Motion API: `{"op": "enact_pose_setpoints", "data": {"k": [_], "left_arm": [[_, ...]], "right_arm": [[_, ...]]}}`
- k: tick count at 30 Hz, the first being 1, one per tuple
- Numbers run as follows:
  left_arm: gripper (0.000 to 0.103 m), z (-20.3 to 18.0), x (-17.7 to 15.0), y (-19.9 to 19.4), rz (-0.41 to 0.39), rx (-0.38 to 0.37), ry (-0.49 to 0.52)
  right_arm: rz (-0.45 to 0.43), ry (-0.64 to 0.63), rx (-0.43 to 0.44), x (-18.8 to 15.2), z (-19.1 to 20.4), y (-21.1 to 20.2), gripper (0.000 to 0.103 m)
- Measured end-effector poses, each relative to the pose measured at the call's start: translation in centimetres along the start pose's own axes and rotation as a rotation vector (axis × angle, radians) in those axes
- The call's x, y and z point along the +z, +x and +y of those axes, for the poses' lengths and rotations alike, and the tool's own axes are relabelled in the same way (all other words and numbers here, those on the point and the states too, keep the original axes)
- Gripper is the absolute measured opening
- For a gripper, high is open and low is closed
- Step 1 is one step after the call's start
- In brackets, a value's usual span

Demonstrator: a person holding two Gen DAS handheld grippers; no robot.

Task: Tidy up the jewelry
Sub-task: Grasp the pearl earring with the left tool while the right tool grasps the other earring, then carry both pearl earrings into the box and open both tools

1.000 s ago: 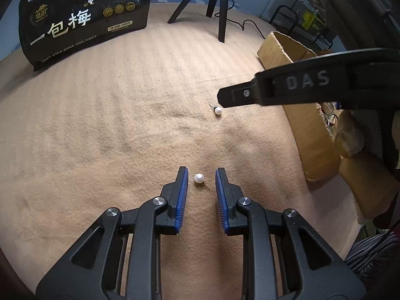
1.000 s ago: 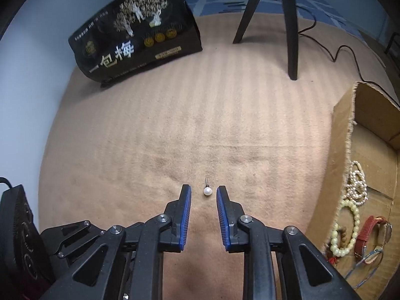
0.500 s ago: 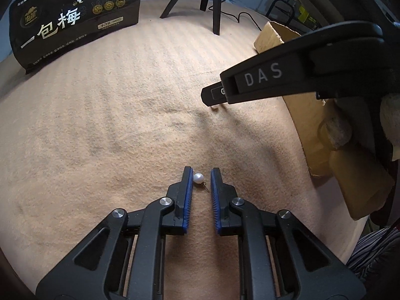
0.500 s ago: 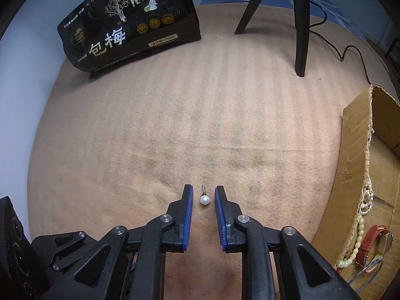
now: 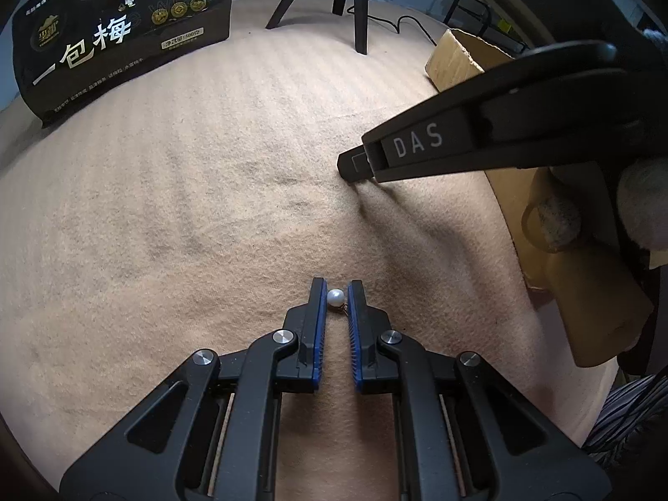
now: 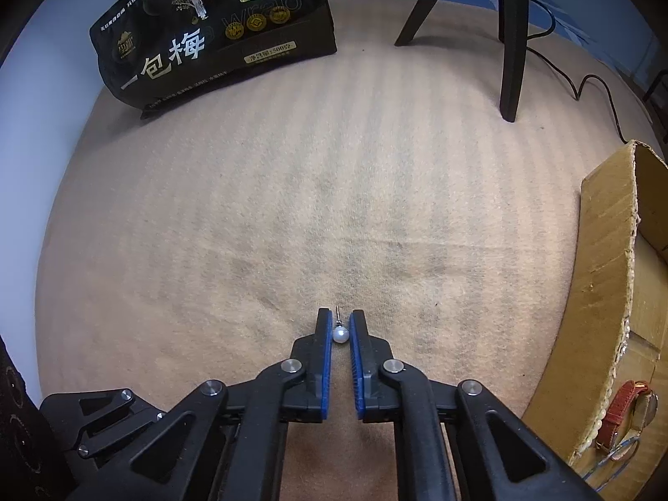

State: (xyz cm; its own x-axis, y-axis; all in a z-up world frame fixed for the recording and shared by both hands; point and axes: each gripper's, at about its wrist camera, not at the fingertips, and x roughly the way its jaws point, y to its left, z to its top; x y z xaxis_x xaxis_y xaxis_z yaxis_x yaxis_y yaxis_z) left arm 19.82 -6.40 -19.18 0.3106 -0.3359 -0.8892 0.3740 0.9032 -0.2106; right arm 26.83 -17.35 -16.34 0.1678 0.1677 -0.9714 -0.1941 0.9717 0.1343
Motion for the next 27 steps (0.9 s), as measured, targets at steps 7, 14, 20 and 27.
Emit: {"op": "enact_pose_setpoints", "data": {"k": [7,14,20,27], "left_arm": [[0.008,0.3,-0.4,-1.0,-0.012,-0.002,-0.028],[0.008,0.6,-0.1,-2.7,-0.042,-0.023,-0.07],[0.008,-0.5,0.4,-4.9,-0.098,-0.043,-0.076],[0.008,-3.7,1.5,-6.8,-0.159,-0.084,-0.046]], "right_arm": [[-0.026,-0.006,0.007,-0.6,-0.1,-1.1,0.006],[-0.099,-0.042,0.013,-2.0,-0.4,-4.7,0.006],[-0.17,-0.043,0.029,-3.5,-2.0,-8.4,0.006],[-0.266,-0.025,0.015,-5.2,-5.0,-13.4,0.006]]}}
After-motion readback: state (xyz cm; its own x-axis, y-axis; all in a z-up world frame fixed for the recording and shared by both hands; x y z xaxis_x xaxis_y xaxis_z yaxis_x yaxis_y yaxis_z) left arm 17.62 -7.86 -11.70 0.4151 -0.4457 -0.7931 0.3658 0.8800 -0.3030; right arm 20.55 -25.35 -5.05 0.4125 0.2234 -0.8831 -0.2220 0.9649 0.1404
